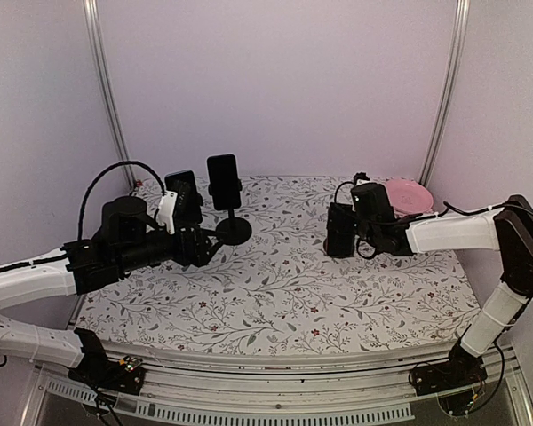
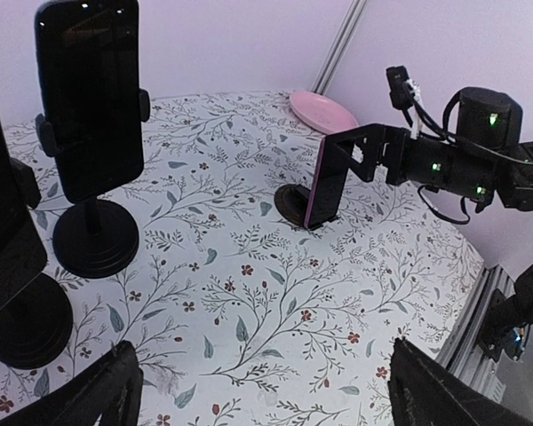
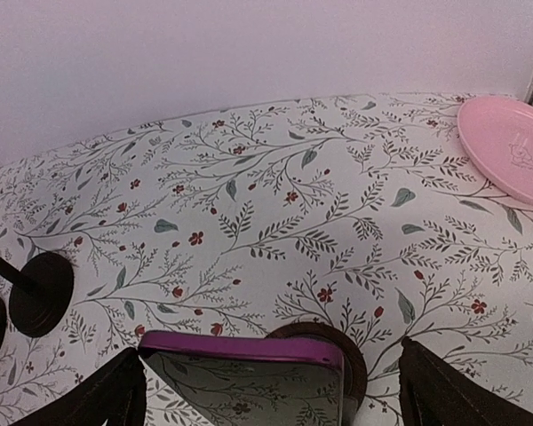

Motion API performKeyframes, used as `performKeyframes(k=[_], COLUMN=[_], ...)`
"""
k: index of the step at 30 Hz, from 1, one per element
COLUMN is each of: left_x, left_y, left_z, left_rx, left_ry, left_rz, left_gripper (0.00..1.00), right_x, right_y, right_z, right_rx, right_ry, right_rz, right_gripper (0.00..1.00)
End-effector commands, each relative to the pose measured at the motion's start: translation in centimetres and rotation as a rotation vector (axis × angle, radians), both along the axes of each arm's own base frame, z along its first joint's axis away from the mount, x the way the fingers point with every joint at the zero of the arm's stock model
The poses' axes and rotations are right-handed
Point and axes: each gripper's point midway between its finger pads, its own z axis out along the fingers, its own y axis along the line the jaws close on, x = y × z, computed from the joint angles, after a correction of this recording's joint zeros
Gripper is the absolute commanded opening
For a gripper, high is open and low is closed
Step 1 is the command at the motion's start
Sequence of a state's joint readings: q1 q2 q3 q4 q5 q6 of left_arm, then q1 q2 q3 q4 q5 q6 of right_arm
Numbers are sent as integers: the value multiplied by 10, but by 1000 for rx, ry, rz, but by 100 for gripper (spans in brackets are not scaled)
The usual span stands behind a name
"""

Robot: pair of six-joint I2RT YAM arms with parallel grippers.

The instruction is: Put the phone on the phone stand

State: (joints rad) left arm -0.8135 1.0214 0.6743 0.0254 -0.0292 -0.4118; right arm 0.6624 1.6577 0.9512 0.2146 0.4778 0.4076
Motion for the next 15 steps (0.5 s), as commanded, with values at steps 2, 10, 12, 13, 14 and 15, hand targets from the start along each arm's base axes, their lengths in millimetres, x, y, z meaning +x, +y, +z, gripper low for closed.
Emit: performKeyframes(k=[2,10,12,13,14,15], left_x=[-3,-3,-3,-3,-3,-3], left_y=[-8,-8,-7,-7,-7,-7], left_z=[23,23,22,22,22,22], left_rx=[-40,-39,-36,-36,-37,-37], left_ry=[-50,-50,-49,-49,-49,-49], left_rz=[-33,-35,-33,-32,-33,-33], left_gripper=[97,97,97,97,97,97], right_x=[-15,-16,-18,-19,-20,-20], right_y=[-2,5,5,5,5,5], right_z=[-23,-43,-43,-43,-43,-42], right_rx=[-1,-5,-2,-3,-7,-6], right_ry=[129,135,126,123,122,119], right_rz=[22,56,59,54,53,52], right_gripper=[99,99,99,99,99,99])
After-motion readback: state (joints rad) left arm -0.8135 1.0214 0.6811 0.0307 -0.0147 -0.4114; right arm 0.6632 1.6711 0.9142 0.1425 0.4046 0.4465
